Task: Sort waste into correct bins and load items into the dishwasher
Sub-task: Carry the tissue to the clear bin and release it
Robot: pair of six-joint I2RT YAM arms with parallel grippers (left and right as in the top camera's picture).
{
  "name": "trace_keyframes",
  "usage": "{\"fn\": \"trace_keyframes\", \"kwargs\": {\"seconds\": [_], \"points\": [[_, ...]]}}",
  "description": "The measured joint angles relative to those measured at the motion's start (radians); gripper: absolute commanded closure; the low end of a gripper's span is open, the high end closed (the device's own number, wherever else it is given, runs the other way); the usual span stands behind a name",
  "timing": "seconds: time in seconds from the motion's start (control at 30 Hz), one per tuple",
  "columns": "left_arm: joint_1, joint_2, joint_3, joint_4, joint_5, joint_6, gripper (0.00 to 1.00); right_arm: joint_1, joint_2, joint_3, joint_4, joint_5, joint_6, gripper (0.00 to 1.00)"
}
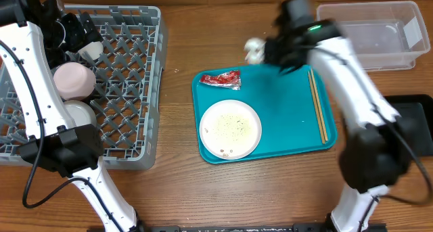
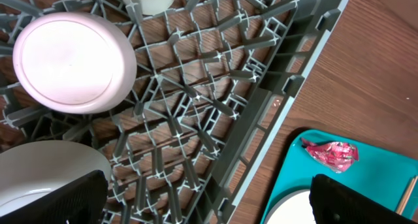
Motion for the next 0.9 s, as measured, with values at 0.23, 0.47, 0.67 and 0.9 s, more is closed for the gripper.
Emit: {"fn": "trace_keyframes", "kwargs": {"seconds": [0.23,0.47,0.67,0.9], "points": [[0.0,0.0,0.0,0.0,0.0,0.0,0.0,-0.311,-0.118,0.085,0.1,0.004,0.036,0.95],[0.0,0.0,0.0,0.0,0.0,0.0,0.0,-0.443,-0.072,0.072,0.22,0.016,0.115,0.08],[0.0,0.0,0.0,0.0,0.0,0.0,0.0,-0.438,-0.008,0.07,0.247,0.016,0.126,0.0],[0.0,0.0,0.0,0.0,0.0,0.0,0.0,-0.438,0.0,0.064,0.166,-0.011,0.149,0.0]]}}
